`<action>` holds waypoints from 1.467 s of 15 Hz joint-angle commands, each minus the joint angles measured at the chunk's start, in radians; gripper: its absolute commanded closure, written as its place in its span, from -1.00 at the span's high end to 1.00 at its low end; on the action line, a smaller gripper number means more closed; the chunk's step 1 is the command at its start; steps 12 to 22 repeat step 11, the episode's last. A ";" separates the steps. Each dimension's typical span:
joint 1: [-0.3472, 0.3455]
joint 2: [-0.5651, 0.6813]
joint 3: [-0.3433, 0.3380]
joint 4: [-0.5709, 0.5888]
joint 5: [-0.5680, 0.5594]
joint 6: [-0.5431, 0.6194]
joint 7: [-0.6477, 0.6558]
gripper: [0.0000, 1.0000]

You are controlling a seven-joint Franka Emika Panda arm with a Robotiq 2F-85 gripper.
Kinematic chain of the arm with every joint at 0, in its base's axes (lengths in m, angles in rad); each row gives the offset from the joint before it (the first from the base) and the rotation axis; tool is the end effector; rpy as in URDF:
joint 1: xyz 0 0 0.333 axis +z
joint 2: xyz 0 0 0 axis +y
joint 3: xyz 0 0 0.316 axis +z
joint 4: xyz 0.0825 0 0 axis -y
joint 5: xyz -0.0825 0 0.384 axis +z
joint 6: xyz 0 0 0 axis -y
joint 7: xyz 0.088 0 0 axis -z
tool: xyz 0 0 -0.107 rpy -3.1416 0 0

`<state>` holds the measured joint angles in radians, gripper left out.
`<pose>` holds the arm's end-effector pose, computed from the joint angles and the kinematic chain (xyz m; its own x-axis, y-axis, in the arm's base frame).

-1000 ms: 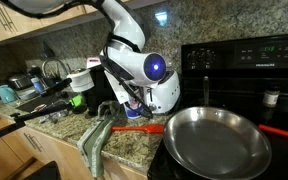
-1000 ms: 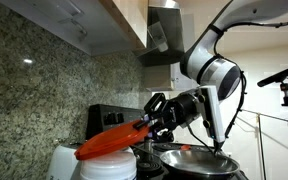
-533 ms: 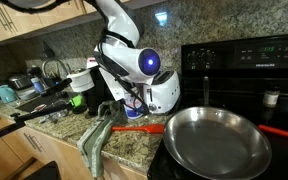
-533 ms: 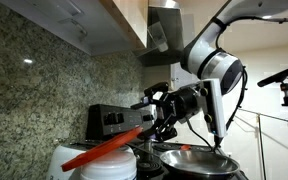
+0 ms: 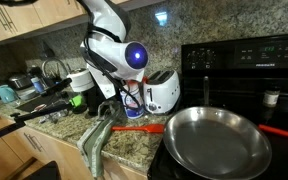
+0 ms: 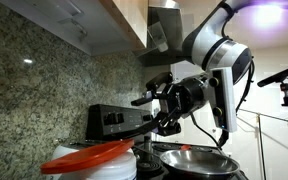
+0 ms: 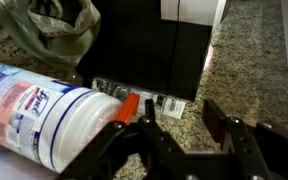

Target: Move the orange lid to the top of the white container

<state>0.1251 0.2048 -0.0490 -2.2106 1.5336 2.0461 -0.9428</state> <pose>0.5389 0.0963 0.2964 0.9744 -0.1625 0.1556 0.0800 -0.3960 -0.9147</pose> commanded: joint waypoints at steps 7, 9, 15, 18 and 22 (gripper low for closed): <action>-0.046 -0.150 0.036 -0.105 -0.026 -0.097 0.004 -0.47; -0.040 -0.089 0.040 -0.062 -0.023 -0.069 0.002 -0.89; -0.045 -0.117 0.040 -0.077 -0.022 -0.076 0.002 -0.62; -0.045 -0.117 0.040 -0.077 -0.022 -0.076 0.002 -0.62; -0.045 -0.117 0.040 -0.077 -0.022 -0.076 0.002 -0.62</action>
